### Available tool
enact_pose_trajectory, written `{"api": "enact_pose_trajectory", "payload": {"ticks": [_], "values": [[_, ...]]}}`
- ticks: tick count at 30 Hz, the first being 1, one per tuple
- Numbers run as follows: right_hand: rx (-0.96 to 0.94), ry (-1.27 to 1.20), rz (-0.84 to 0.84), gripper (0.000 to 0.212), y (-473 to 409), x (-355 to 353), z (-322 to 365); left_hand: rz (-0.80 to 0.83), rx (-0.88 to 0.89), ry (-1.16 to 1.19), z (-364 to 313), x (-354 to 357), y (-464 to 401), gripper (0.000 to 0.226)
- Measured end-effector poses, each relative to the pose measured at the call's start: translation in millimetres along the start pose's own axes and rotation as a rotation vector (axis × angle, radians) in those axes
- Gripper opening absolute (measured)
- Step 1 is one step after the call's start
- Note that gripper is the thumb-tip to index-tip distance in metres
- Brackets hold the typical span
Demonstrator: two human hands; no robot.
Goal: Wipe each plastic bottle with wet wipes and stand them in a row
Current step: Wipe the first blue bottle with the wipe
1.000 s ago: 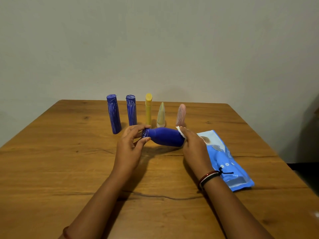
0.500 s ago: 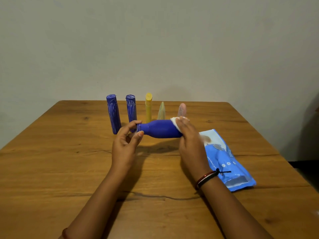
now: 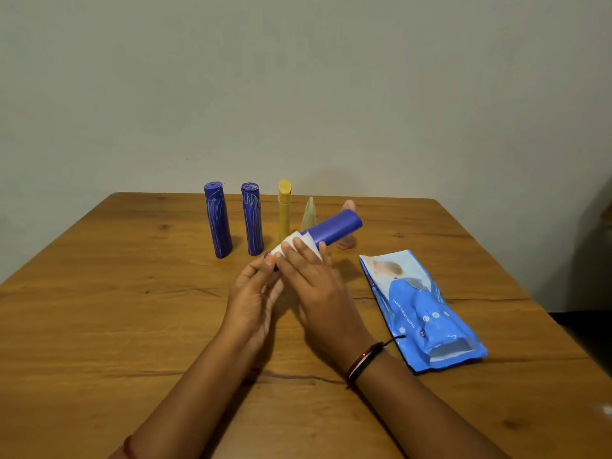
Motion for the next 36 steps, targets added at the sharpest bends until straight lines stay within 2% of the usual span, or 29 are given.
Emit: {"api": "enact_pose_trajectory", "payload": {"ticks": [2,5,8,11,14,17,20,25,28,32,34,36], "values": [[0.011,0.081,-0.051,0.068,-2,-8,-7,-0.013,-0.076,0.102,-1,1,1,0.016],[0.152,0.14,-0.183,0.072,-5,-24,-32,-0.059,-0.169,0.193,-1,3,3,0.015],[0.216,0.156,-0.224,0.074,-4,-28,-43,-0.071,-0.256,0.224,3,5,4,0.018],[0.09,0.098,-0.15,0.073,-1,-21,-30,-0.032,-0.297,0.228,6,7,6,0.027],[-0.078,0.069,-0.012,0.07,2,-11,-9,0.025,-0.301,0.341,4,7,6,0.037],[-0.152,0.054,0.036,0.063,3,-13,-4,0.052,-0.3,0.393,2,5,4,0.041],[-0.112,0.068,-0.055,0.055,1,-23,-21,0.068,-0.341,0.333,1,8,6,0.035],[0.065,0.141,-0.22,0.055,-2,-31,-45,0.028,-0.38,0.265,4,8,6,0.042],[0.019,0.09,-0.177,0.056,-1,-27,-35,0.042,-0.383,0.279,4,7,6,0.04],[-0.17,0.023,0.021,0.052,4,-17,-10,0.054,-0.379,0.379,3,3,4,0.036],[-0.167,0.009,0.018,0.053,4,-17,-14,0.054,-0.392,0.353,2,2,3,0.037],[-0.085,-0.007,-0.052,0.051,2,-21,-26,0.046,-0.406,0.251,0,2,2,0.032]]}}
Point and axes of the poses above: each hand's wrist, its own y-axis away from the middle knuckle, its own x-axis out of the palm, z = x × y, the point moved 3 cm from there along -y, towards the middle knuckle, and after that the axes turned 5 degrees about z, right-handed, at the moved point
